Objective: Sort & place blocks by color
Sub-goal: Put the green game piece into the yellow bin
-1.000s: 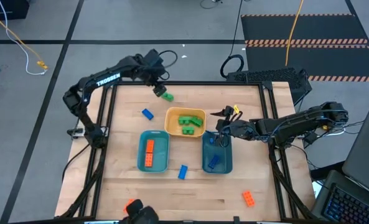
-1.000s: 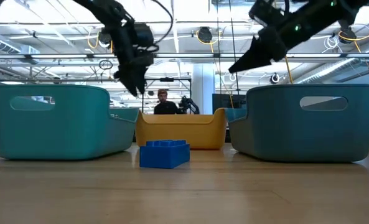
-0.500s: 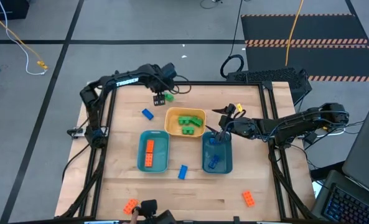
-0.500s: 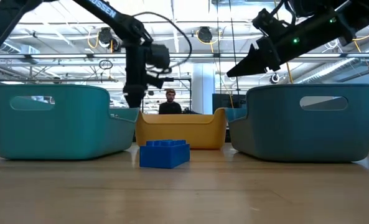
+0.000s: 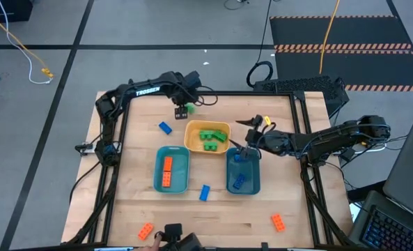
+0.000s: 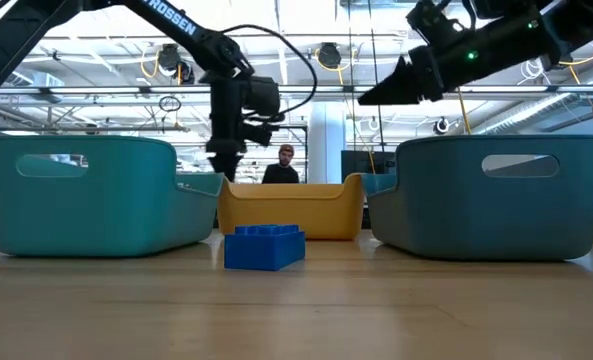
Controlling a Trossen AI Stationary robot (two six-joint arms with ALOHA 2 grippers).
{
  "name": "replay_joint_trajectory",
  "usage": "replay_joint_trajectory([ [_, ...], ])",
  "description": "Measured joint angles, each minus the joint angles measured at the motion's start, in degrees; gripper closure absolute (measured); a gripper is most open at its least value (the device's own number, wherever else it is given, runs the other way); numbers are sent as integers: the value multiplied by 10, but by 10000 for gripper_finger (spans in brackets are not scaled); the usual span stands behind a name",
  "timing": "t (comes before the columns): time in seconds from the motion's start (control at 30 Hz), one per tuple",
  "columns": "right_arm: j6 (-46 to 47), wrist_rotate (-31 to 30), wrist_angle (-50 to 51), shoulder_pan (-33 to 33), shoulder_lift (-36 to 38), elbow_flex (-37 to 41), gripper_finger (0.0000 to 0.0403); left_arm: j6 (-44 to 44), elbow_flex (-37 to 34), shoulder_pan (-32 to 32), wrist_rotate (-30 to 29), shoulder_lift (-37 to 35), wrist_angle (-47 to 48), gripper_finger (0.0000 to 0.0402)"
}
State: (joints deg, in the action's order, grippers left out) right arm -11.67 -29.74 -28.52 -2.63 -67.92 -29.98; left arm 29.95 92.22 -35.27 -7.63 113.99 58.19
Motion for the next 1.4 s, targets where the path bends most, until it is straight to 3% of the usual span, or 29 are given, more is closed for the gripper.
replay_joint_trajectory([
  [0.33, -40, 0, -65, 0, 0, 0, 26, 0, 7, -3, 18, 21, -19, 144],
  [0.63, -69, 0, -94, 0, 0, 0, 26, 2, 90, -6, 21, 91, 26, 144],
  [1.03, -43, 0, -34, 0, 0, 0, 26, 19, 90, -6, 5, 139, 27, 149],
  [1.13, -26, 0, -11, -1, 0, 0, 26, 14, 90, -6, 3, 139, 29, 186],
  [1.33, 4, 0, 31, -1, 4, 0, 26, -13, 94, -6, -4, 134, 44, 330],
  [1.4, 8, 0, 44, -2, 12, 0, 26, -23, 101, -6, -8, 137, 64, 332],
])
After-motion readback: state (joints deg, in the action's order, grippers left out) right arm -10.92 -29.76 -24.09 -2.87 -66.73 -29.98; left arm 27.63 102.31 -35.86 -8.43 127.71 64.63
